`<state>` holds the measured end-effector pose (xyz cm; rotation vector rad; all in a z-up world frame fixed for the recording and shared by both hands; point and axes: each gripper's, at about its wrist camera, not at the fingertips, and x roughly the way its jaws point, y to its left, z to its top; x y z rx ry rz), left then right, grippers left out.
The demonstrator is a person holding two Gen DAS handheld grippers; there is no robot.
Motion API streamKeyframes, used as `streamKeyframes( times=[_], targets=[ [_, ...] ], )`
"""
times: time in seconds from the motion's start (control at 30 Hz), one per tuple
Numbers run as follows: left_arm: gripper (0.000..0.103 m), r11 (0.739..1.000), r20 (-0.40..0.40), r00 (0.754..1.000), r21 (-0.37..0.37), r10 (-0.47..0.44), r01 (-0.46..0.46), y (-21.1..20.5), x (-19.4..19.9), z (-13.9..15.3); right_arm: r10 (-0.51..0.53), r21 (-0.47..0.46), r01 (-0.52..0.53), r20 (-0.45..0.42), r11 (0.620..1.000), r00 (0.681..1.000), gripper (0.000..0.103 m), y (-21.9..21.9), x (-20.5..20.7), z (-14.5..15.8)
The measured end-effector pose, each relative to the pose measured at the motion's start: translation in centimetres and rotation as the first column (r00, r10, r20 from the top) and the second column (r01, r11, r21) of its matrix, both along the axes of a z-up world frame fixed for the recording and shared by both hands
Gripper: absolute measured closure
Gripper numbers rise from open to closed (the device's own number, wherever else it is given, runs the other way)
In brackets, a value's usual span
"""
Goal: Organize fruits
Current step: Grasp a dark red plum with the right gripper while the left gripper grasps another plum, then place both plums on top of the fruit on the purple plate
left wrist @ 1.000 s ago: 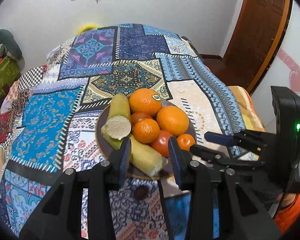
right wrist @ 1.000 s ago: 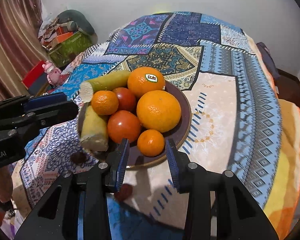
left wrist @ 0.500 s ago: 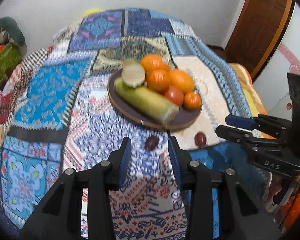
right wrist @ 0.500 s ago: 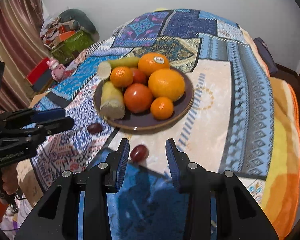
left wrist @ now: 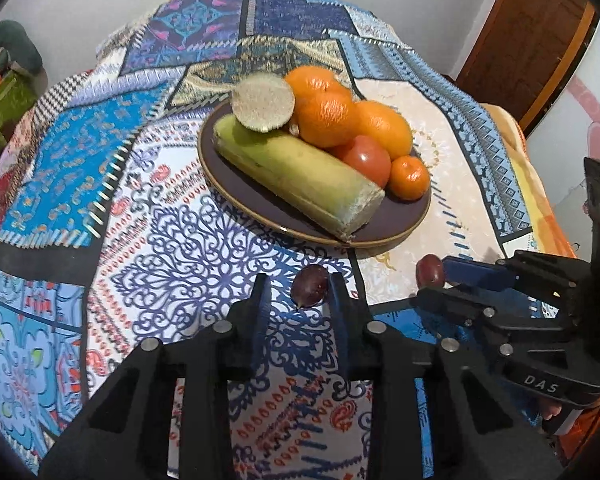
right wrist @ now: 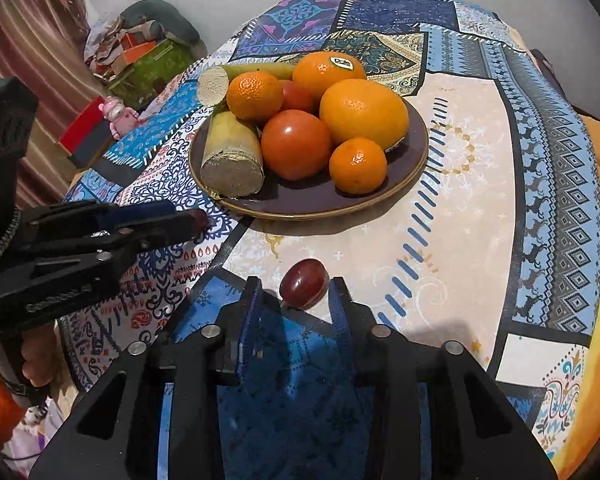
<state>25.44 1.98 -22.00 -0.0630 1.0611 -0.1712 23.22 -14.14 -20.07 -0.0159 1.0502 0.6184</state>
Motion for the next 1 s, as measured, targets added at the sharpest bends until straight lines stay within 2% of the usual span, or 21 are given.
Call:
streamKeyframes(
  times=[0.07, 0.2, 0.57, 1.0],
  targets=[
    [0.076, 1.0, 0.002, 1.0, -0.004, -0.001, 0.001, 0.0, 0.1, -0.1, 0.001, 0.006, -0.001, 0.0, 1.0, 1.0, 0.074, 0.0, 0.1, 0.0],
    [0.086, 0.999, 0.0, 1.0, -0.032, -0.012, 0.012, 0.0, 0.2, -0.2, -0.006, -0.005, 0.006, 0.015, 1.0, 1.0, 0.083, 0.2, 0.2, -0.2],
    [0.087, 1.0, 0.025, 1.0, -0.023, 0.009, -0.009, 0.4, -0.5, 0.7, -0.017, 0.016, 0.016, 0.047, 1.0, 0.999, 0.083, -0.4, 0.0, 0.9],
    [0.087, 1.0, 0.155, 0.988, -0.03, 0.01, -0.006, 0.3, 0.0, 6.4, -0.045, 0.047, 0.038, 0.161, 0.998, 0.986, 0.083, -0.7, 1.1, 4.9]
  ],
)
